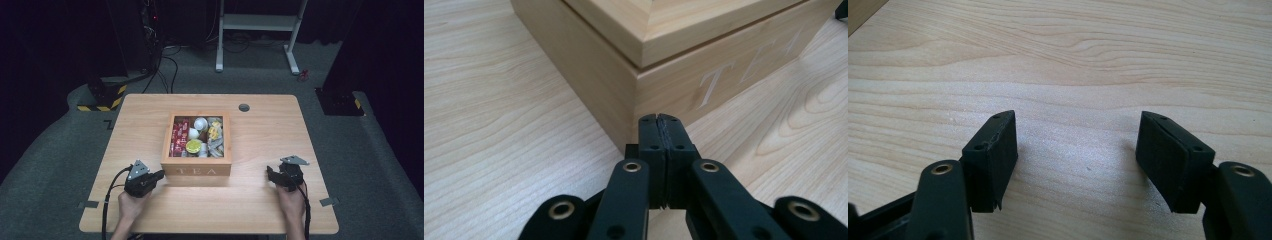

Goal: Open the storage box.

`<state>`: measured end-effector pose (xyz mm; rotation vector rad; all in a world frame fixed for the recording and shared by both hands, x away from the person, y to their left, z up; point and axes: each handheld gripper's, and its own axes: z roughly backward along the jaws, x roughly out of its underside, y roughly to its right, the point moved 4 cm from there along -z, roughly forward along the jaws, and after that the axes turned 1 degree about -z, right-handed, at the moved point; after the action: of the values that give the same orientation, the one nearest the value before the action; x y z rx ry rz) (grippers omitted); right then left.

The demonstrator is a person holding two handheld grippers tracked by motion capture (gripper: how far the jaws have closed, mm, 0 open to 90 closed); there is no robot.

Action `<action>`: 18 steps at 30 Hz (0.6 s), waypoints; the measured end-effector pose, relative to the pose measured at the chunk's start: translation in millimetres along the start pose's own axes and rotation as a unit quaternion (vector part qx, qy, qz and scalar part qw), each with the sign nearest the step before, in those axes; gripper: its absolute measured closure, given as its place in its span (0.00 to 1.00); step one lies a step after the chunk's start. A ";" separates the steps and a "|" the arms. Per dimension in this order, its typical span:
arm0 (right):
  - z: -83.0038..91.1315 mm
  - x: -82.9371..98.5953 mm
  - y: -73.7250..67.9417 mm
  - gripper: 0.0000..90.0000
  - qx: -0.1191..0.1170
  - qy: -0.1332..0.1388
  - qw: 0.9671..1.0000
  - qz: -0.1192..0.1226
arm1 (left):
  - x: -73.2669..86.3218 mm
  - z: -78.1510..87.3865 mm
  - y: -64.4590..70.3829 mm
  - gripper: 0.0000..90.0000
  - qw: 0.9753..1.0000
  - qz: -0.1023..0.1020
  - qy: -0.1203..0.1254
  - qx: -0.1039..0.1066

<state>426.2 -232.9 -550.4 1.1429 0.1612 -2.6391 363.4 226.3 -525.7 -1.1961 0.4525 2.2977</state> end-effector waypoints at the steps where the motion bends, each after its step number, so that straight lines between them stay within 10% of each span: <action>1: 0.0 0.0 0.0 0.36 0.000 0.000 1.000 0.000 | -1.1 -0.4 0.3 1.00 1.000 -0.002 0.000 0.000; 18: 0.0 0.0 0.0 0.36 0.000 0.000 1.000 0.000 | -12.3 -2.1 3.2 1.00 1.000 0.015 0.012 0.014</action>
<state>426.2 -232.9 -550.4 1.1421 0.1616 -2.6387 368.9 219.2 -516.5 -1.2124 0.5118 2.2974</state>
